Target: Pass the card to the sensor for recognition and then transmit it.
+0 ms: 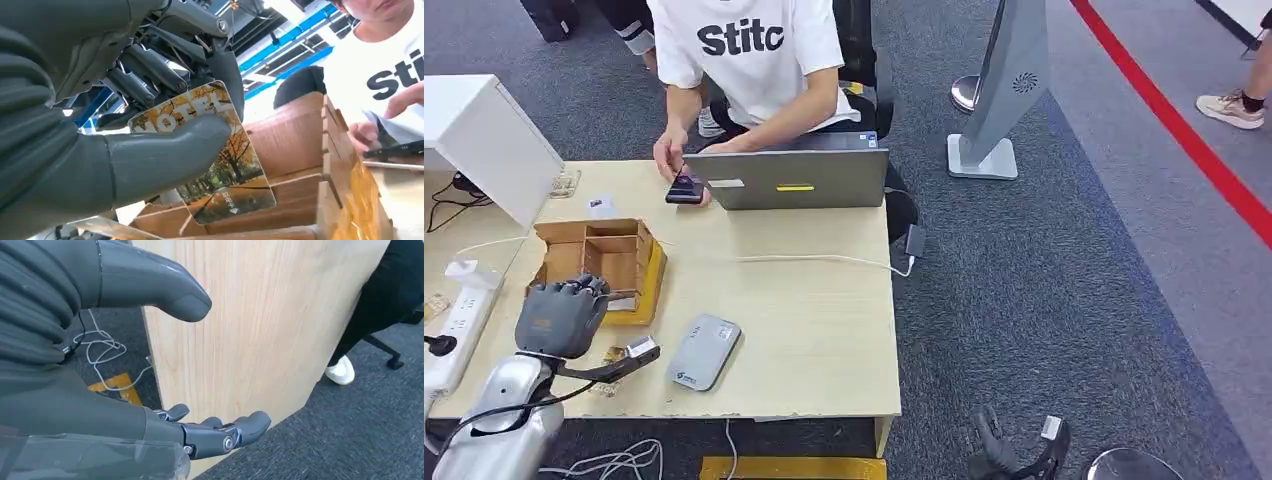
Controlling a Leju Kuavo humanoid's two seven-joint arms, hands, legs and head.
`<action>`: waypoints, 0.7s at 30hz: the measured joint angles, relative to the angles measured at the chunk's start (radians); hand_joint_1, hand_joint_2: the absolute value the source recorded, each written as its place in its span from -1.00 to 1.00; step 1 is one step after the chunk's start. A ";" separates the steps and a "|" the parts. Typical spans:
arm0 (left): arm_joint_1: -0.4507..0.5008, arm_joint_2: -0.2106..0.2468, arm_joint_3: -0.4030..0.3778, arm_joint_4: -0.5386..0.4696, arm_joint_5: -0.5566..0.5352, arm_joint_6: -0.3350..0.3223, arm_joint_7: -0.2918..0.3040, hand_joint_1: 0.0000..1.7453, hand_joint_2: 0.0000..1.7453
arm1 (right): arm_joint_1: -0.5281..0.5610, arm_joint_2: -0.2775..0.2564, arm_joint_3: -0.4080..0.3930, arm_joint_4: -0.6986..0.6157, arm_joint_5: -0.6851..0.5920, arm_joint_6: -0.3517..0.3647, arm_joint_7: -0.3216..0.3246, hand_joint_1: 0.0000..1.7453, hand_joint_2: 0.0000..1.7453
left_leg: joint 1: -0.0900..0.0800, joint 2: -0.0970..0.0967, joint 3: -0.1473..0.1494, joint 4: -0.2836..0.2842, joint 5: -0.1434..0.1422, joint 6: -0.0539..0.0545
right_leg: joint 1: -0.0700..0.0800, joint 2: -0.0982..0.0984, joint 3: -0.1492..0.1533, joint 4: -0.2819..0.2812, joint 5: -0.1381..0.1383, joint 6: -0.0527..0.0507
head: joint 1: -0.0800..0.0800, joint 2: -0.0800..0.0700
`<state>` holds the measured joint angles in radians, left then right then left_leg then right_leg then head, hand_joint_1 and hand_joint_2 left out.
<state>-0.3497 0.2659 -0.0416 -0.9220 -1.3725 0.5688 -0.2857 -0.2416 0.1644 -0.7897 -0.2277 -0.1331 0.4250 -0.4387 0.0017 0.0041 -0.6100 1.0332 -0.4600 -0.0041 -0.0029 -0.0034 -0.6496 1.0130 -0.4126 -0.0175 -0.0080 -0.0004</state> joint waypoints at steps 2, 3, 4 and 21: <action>0.001 0.002 0.000 -0.007 0.000 0.000 0.000 1.00 1.00 | 0.000 0.000 0.000 0.000 0.000 0.000 0.000 -1.00 1.00 | 0.000 0.000 0.000 0.000 0.000 0.000 | 0.000 0.000 0.000 0.000 0.000 0.000 | 0.000 0.000; 0.001 0.002 0.000 -0.010 0.000 0.000 0.000 1.00 1.00 | 0.000 0.000 0.000 0.000 0.000 0.000 0.000 -1.00 1.00 | 0.000 0.000 0.000 0.000 0.000 0.000 | 0.000 0.000 0.000 0.000 0.000 0.000 | 0.000 0.000; 0.002 0.002 0.000 -0.013 0.001 0.000 0.000 1.00 1.00 | 0.000 0.000 0.000 0.000 0.000 0.000 0.000 -1.00 1.00 | 0.000 0.000 0.000 0.000 0.000 0.000 | 0.000 0.000 0.000 0.000 0.000 0.000 | 0.000 0.000; -0.184 0.045 -0.016 -0.204 0.051 -0.174 0.022 1.00 1.00 | -0.001 0.000 0.011 0.000 -0.003 -0.003 0.005 -1.00 1.00 | 0.000 0.000 0.000 0.000 0.001 0.000 | 0.000 0.000 -0.001 0.000 0.002 -0.001 | 0.000 0.000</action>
<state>-0.5337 0.3109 -0.0576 -1.1257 -1.3214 0.3952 -0.2639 -0.2430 0.1644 -0.7786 -0.2277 -0.1358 0.4219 -0.4333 0.0017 0.0045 -0.6101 1.0334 -0.4592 -0.0041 -0.0028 -0.0033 -0.6502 1.0130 -0.4108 -0.0189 -0.0080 -0.0004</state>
